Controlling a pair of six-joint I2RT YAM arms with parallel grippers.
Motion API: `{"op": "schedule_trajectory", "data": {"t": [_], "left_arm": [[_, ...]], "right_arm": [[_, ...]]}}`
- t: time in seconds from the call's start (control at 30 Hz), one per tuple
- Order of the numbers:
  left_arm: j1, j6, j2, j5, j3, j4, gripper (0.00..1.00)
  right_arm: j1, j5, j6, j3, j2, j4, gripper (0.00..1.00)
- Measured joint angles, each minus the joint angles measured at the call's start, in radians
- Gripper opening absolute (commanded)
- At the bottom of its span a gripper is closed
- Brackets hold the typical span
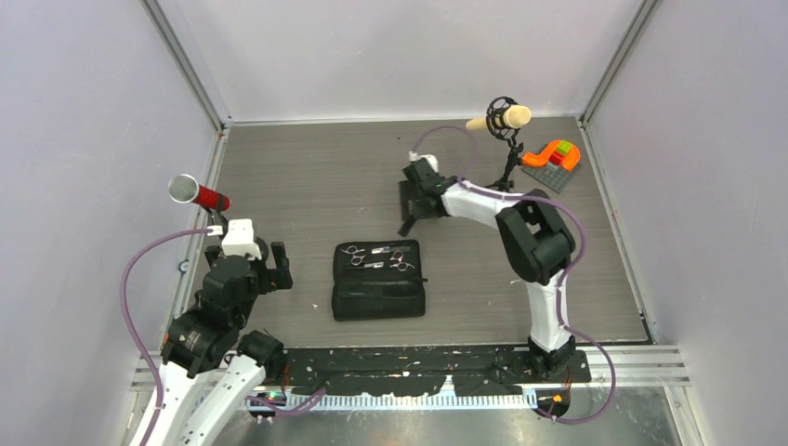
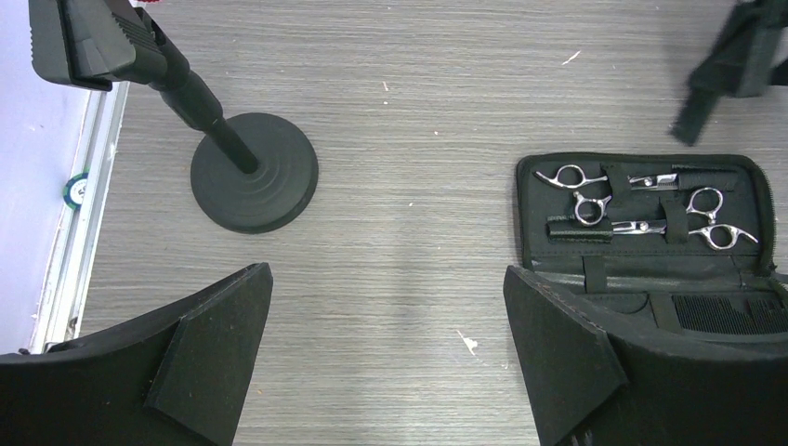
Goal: Sort the hair-cutting tools
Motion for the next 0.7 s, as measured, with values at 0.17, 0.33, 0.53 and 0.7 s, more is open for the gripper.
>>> {"op": "schedule_trajectory", "data": {"t": [0.17, 0.33, 0.53, 0.7], "left_arm": [[0.002, 0.005, 0.0, 0.001, -0.003, 0.0, 1.0], [0.002, 0.005, -0.003, 0.001, -0.003, 0.001, 1.0], [0.002, 0.005, -0.013, 0.002, -0.005, 0.006, 1.0], [0.002, 0.006, -0.016, 0.002, -0.005, 0.008, 1.0]], "right_arm": [[-0.137, -0.003, 0.034, -0.179, -0.125, 0.021, 0.76], [-0.19, 0.0, 0.051, -0.296, -0.207, 0.048, 0.69], [-0.195, -0.026, 0.066, -0.399, -0.286, 0.069, 0.53], [-0.198, -0.061, 0.068, -0.462, -0.339, 0.069, 0.45]]}}
